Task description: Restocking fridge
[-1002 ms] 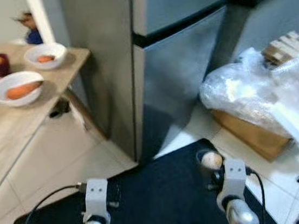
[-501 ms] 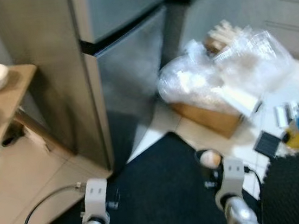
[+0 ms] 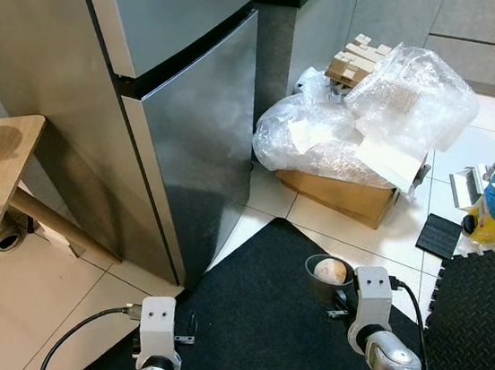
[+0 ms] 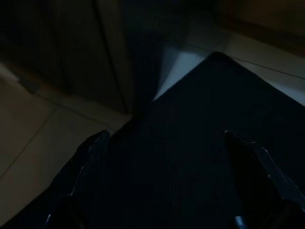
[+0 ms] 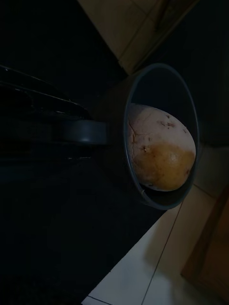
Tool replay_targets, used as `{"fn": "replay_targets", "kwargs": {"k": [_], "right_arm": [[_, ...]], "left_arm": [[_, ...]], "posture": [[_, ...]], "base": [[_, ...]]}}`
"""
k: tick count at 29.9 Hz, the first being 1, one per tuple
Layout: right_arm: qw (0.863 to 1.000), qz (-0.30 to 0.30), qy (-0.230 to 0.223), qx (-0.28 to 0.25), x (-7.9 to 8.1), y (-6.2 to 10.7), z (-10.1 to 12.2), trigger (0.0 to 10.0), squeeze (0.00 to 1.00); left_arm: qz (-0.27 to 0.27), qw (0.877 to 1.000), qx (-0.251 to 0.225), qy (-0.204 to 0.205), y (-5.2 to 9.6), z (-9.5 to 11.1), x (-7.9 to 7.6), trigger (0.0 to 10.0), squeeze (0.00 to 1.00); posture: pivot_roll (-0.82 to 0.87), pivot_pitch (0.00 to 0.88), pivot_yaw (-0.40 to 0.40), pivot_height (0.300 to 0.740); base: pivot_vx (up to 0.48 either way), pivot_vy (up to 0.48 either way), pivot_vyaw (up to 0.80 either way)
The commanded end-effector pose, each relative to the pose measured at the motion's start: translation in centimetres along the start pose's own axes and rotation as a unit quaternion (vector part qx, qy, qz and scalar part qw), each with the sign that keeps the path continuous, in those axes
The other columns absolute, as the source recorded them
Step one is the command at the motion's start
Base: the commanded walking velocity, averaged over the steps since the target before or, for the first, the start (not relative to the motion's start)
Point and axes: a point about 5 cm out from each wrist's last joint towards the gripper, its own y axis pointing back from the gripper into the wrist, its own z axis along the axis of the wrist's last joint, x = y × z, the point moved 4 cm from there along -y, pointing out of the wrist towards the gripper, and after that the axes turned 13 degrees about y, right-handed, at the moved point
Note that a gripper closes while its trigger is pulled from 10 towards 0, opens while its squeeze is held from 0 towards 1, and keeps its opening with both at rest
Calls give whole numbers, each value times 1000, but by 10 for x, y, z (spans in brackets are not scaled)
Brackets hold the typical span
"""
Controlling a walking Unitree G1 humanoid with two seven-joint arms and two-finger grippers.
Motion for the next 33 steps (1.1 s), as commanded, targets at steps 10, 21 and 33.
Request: {"fn": "replay_targets", "kwargs": {"k": [10,21,33], "right_arm": [[1000,7,5,-2,0,0,1,10000,0],[1000,-3,16,2,-4,1,0,10000,0],[1000,-12,14,7,-7,3,-5,10000,0]], "left_arm": [[0,1000,16,14,2,-8,-6,10000,0],[-7,1000,17,12,1,-9,-9,10000,0],[-27,1000,12,-6,2,-8,-14,10000,0]], "posture": [[-74,75,-48,736],[-77,63,-50,736],[-83,57,-41,736]], "base": [[340,0,0],[310,0,0],[135,0,0]]}}
